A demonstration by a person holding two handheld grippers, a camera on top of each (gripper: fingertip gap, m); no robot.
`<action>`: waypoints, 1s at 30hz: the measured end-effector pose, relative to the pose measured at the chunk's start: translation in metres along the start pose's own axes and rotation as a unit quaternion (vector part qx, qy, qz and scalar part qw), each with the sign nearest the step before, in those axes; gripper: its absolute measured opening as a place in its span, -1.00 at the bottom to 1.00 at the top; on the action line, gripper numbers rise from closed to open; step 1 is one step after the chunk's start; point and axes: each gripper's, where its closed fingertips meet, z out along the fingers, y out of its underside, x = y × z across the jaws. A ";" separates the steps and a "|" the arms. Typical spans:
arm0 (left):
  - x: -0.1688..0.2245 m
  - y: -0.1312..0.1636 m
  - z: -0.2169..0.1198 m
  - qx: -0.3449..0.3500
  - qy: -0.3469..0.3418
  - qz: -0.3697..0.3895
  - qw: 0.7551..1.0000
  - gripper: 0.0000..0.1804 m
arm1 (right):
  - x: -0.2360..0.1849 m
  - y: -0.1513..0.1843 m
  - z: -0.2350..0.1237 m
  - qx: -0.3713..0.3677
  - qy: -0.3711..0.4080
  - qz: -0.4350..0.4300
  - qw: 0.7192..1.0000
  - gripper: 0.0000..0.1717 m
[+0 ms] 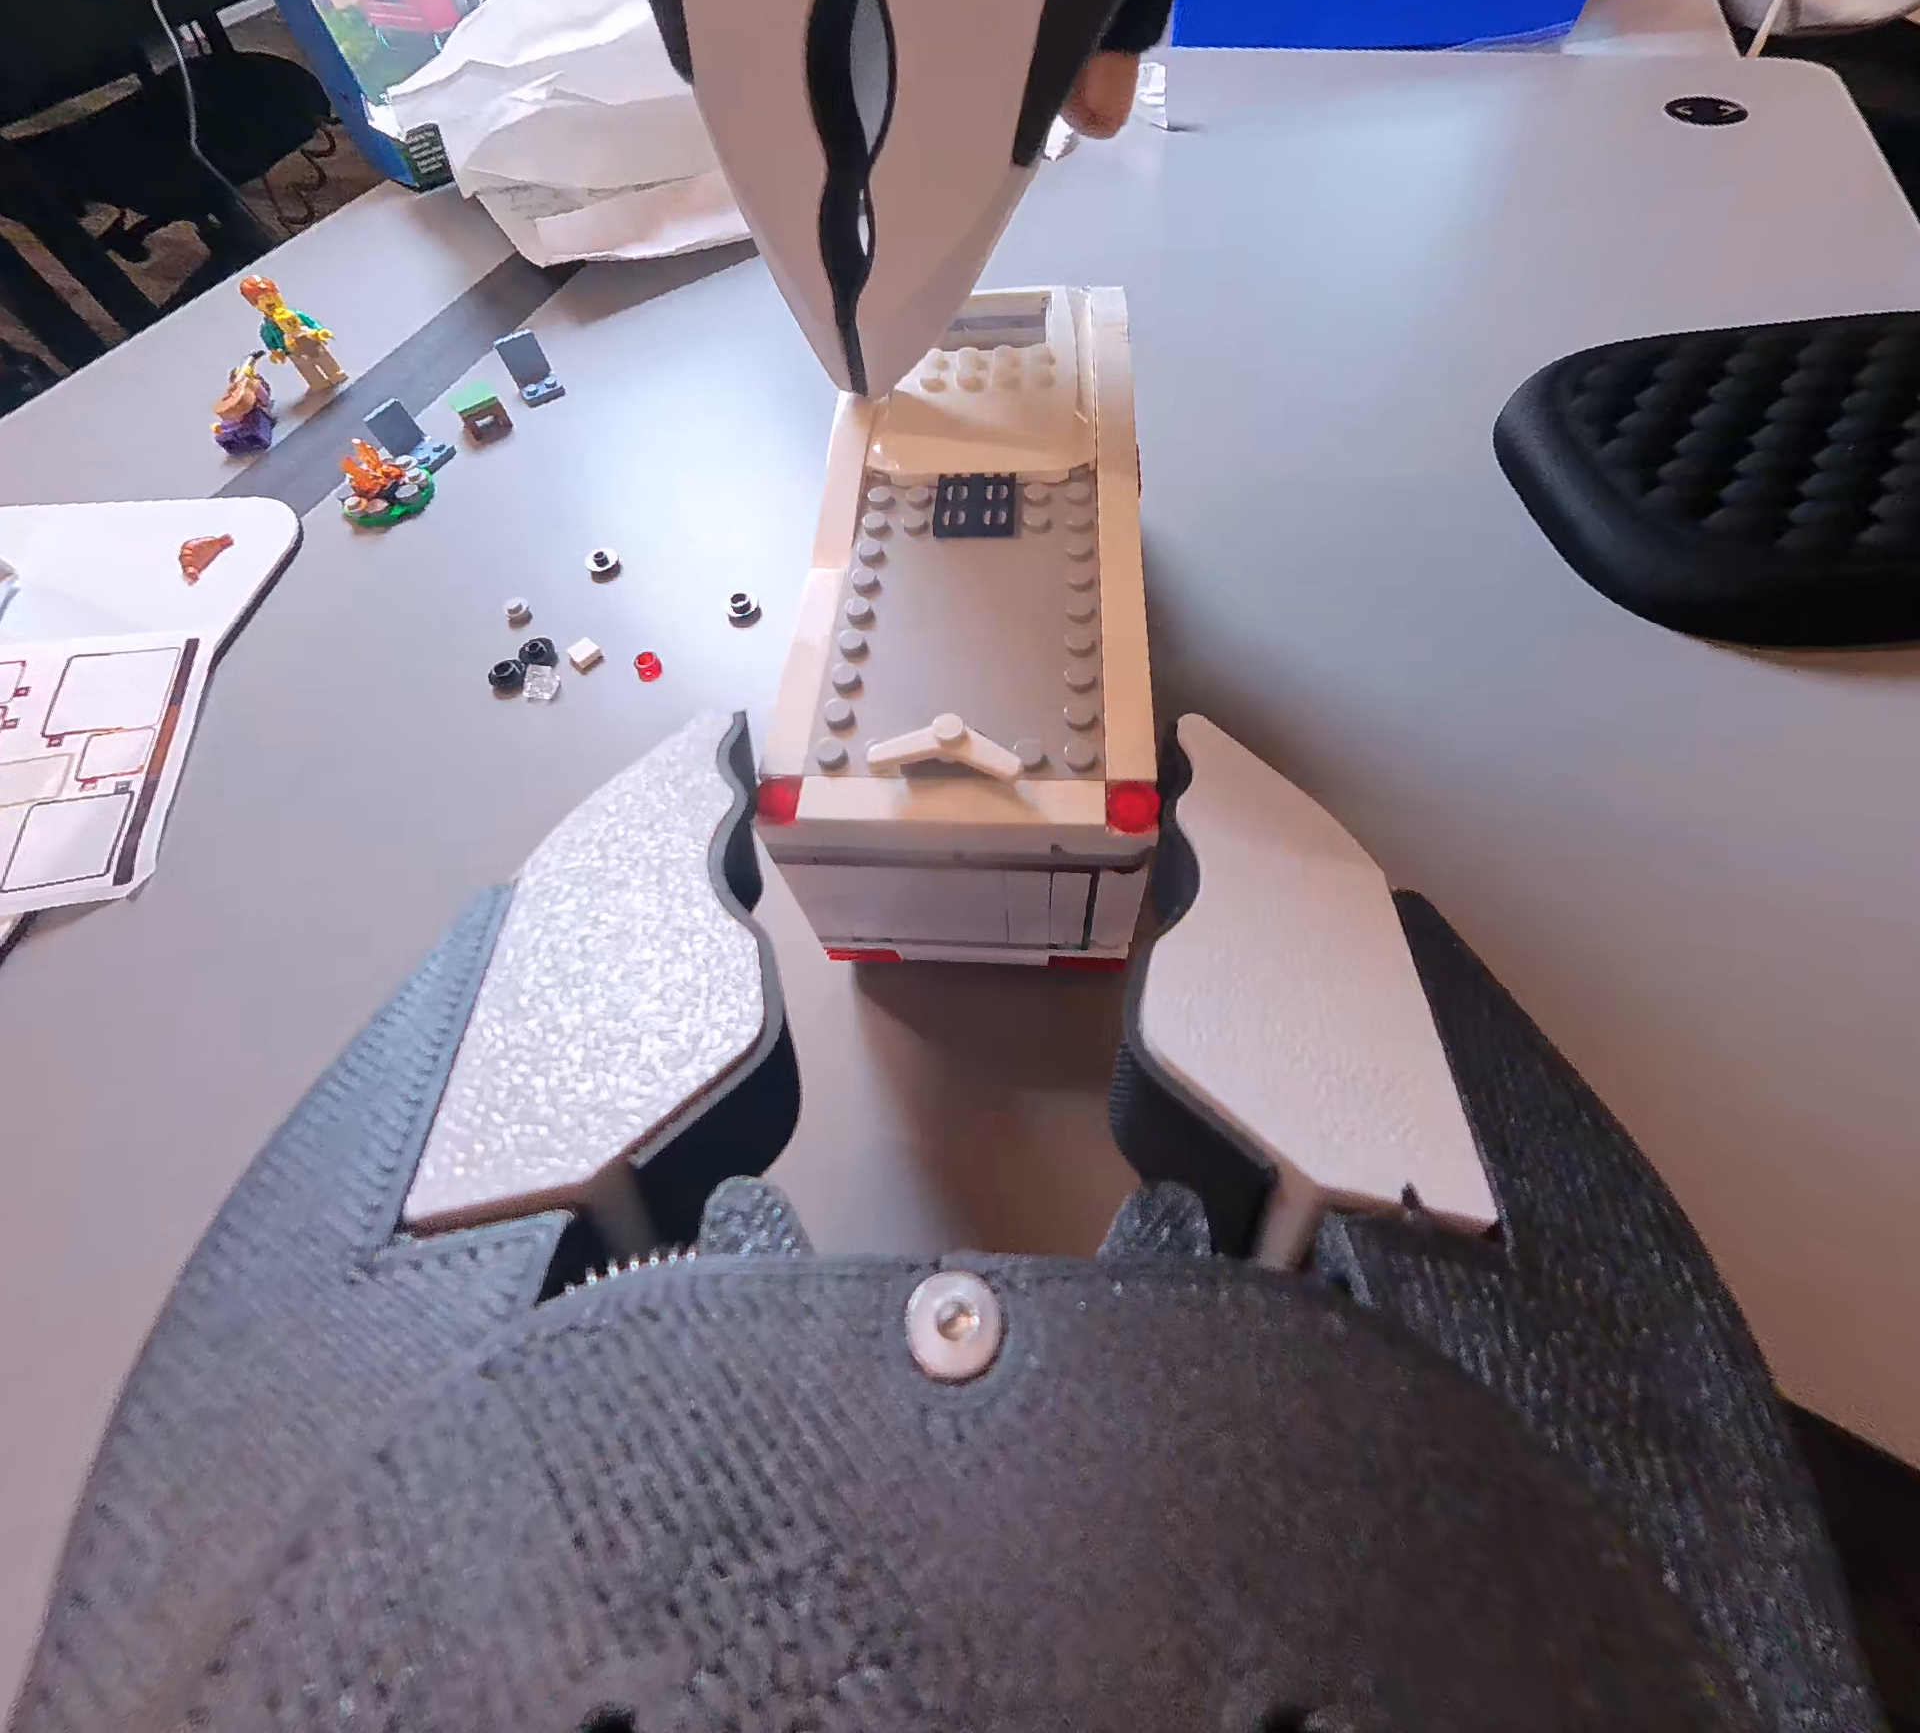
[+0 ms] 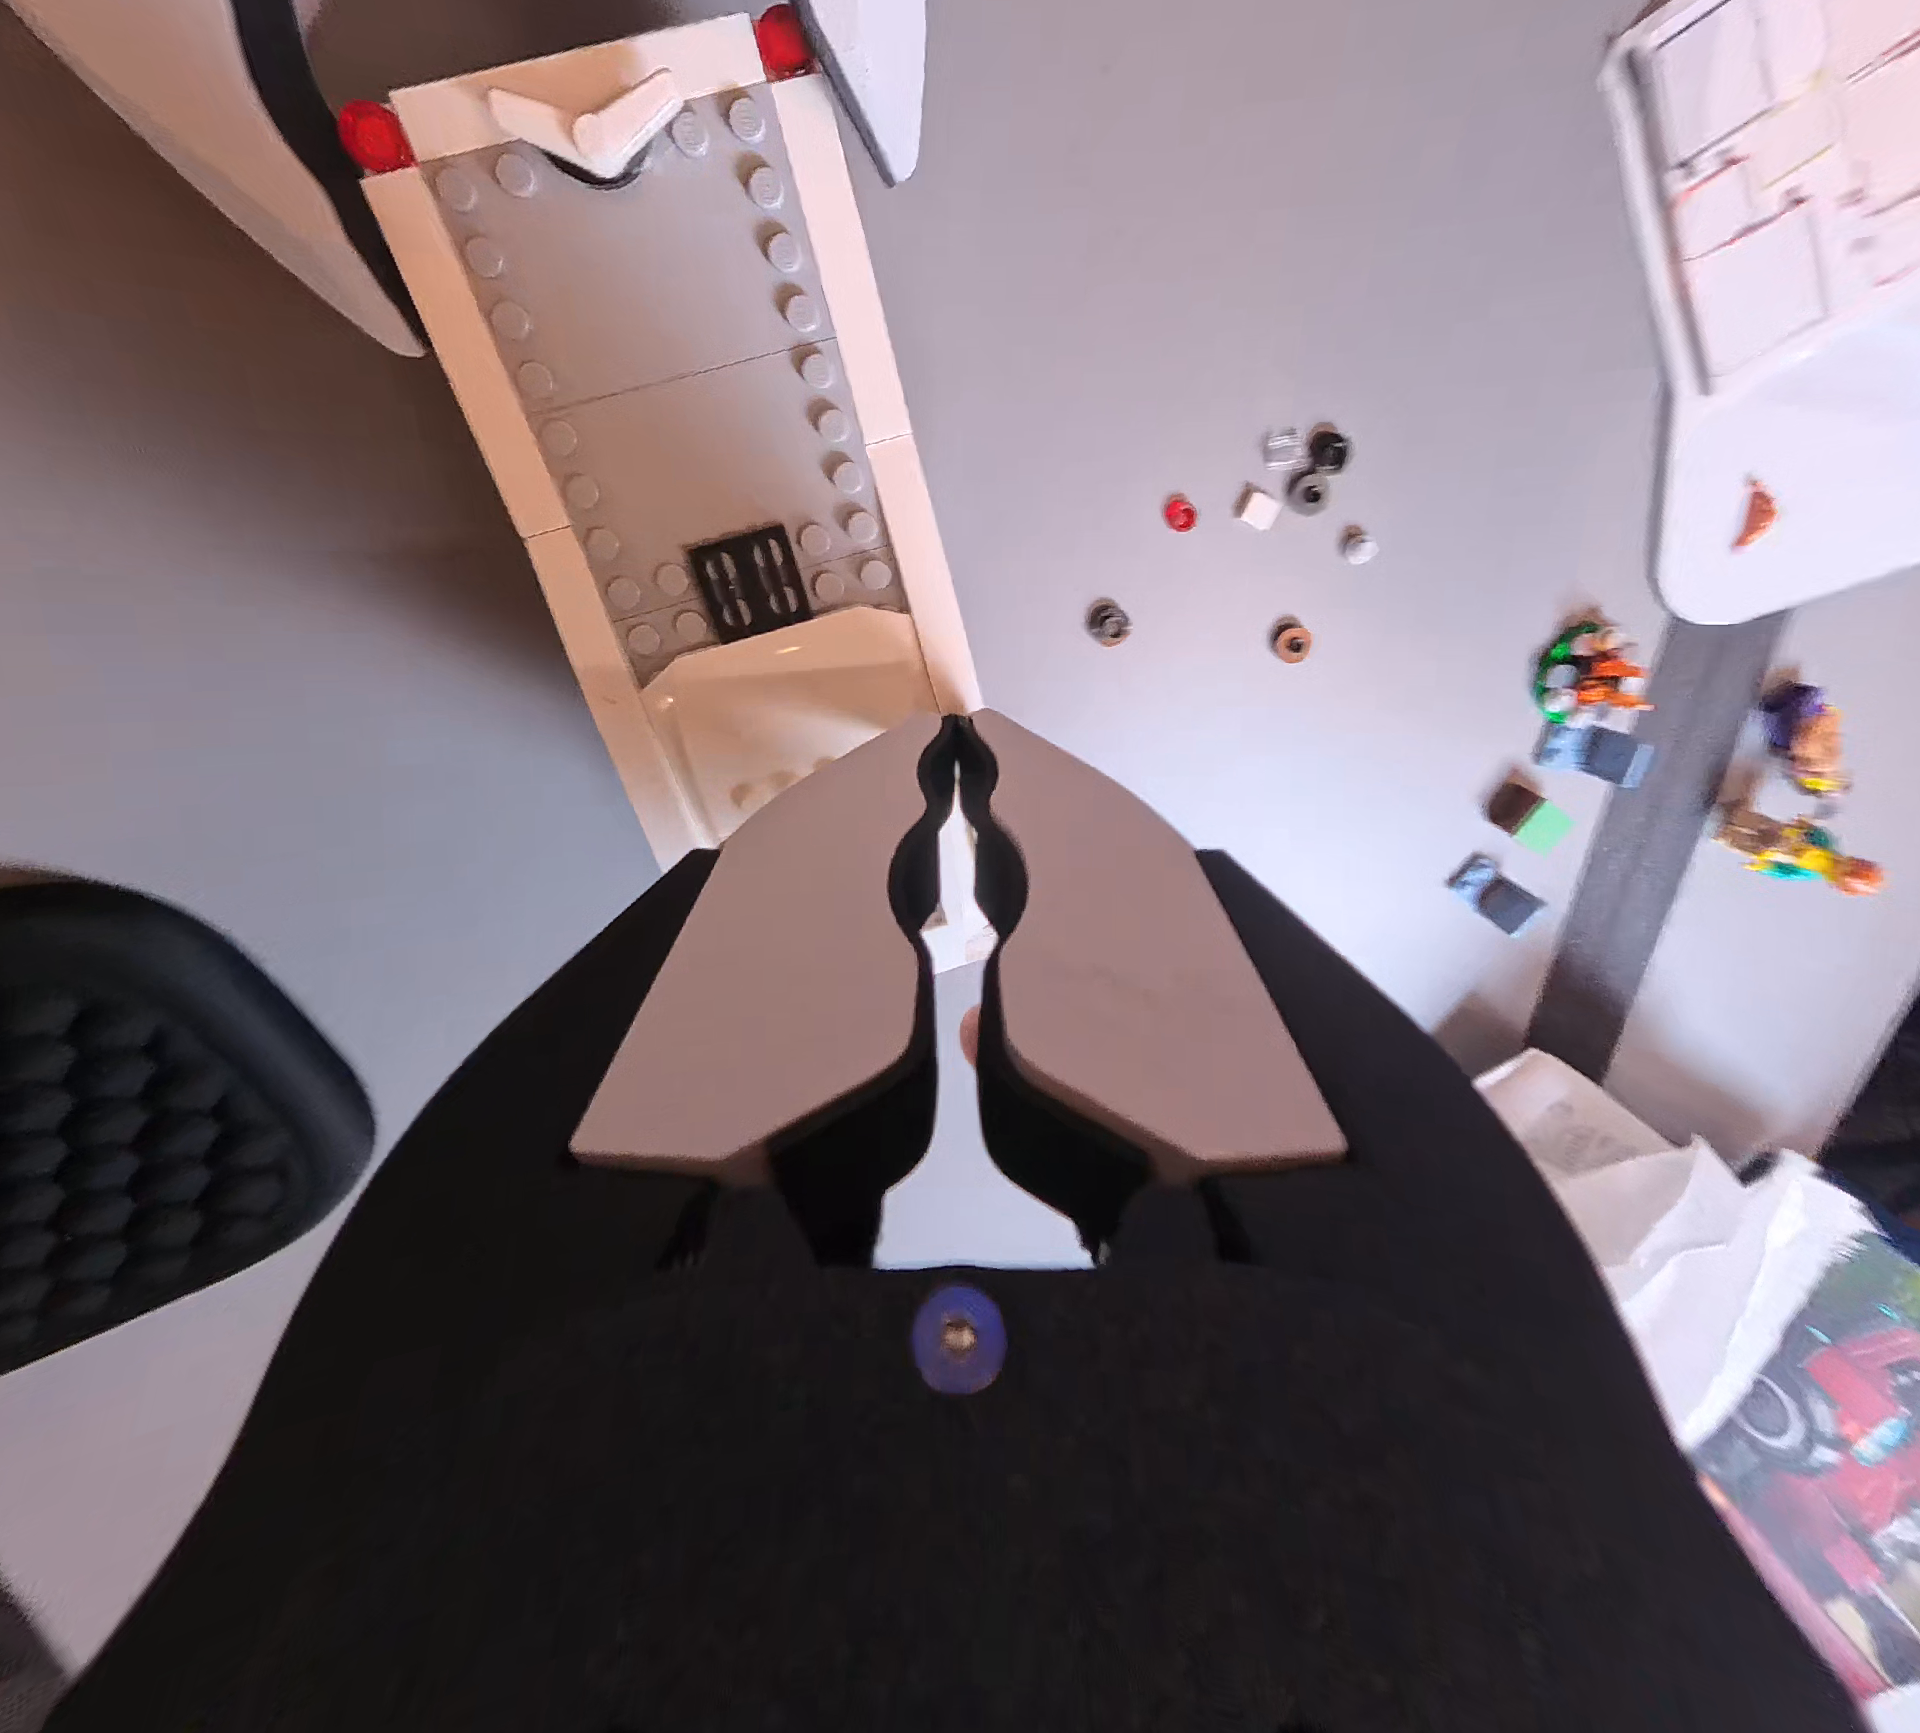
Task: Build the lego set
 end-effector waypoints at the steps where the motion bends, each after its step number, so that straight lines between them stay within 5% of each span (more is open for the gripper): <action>1: 0.001 0.000 0.000 -0.001 -0.004 -0.001 1.000 -0.18 | 0.000 -0.001 -0.001 0.009 0.018 -0.002 1.000 -1.00; 5: 0.019 -0.001 -0.005 0.001 0.014 -0.019 1.000 -0.12 | -0.026 -0.009 -0.023 0.114 0.016 0.060 0.992 -0.72; 13: 0.087 -0.010 -0.005 0.014 0.113 -0.007 0.994 -0.20 | -0.087 0.037 -0.034 0.164 0.014 0.218 0.962 -0.34; 18: 0.152 -0.020 0.019 0.010 0.196 0.091 0.976 -0.17 | -0.082 0.053 -0.050 0.183 -0.015 0.321 0.929 -0.13; 25: 0.065 -0.006 -0.001 0.022 0.061 0.021 0.998 -0.34 | -0.080 0.036 -0.020 0.102 -0.014 0.360 0.927 0.17; 30: 0.011 0.010 -0.017 0.017 -0.033 0.016 0.999 -0.34 | -0.075 0.035 0.007 0.005 -0.020 0.311 0.950 0.11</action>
